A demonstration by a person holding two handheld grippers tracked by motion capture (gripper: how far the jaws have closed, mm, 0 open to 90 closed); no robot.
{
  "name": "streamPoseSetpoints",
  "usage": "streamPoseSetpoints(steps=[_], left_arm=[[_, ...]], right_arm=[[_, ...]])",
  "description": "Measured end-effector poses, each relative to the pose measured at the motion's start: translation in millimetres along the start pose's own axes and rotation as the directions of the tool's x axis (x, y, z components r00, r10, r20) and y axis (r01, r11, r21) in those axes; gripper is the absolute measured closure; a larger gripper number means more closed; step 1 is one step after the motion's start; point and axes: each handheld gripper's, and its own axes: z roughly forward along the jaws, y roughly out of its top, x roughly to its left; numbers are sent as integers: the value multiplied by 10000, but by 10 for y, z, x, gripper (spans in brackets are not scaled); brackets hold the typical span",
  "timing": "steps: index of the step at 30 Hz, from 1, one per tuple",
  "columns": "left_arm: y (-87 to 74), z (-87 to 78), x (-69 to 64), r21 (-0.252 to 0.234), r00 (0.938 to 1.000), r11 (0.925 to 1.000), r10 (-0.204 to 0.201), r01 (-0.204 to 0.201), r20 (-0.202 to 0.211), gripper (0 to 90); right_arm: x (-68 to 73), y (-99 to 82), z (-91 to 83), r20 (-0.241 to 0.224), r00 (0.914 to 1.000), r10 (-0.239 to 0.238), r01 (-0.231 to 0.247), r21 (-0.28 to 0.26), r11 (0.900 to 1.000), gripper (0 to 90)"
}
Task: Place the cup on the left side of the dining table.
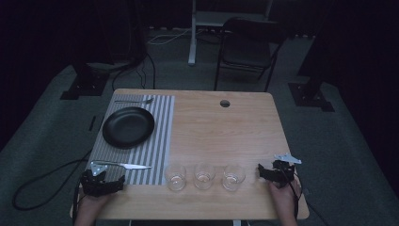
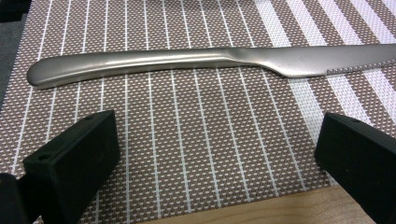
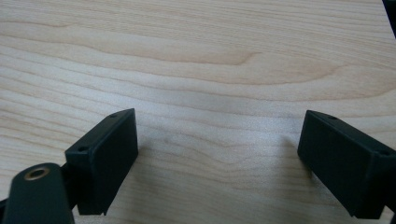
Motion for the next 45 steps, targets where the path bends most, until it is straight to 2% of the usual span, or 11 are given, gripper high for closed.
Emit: streamPoseSetpoints(steps=[13,19,24,27,31,37,40,42,45], left_arm=[[0,0,0,5,10000,10000,22,-22,9,4],[17,-6,19,178,9997,9996,214,-216,153,7],[19,-10,28,119,9991,9994,335,-339,258,16],[18,-18,28,28,9993,9993,371,-372,109,46],[21,-22,64,-92,9990,9998,190,-186,396,46],[18,-71,73,-191,9983,9994,311,-302,487,46],[29,-109,83,-360,9971,9989,315,-290,693,46],[32,-135,67,-585,9965,9977,398,-355,740,46],[42,-163,20,-707,9918,9943,858,-793,943,46]], right_arm=[[1,0,0,6,10000,-4,4,-2,10000,117],[1,-1,0,7,10000,-4,4,-2,10000,117],[1,0,0,7,10000,-3,3,-2,10000,117],[1,0,0,6,10000,-4,4,-2,10000,117],[1,0,0,6,10000,-3,3,-3,10000,118],[1,0,0,8,10000,-6,6,-4,10000,118],[1,0,0,9,10000,-6,6,-4,10000,118],[1,0,0,9,10000,-6,6,-5,10000,118],[1,-1,0,9,10000,-5,5,-6,10000,118]])
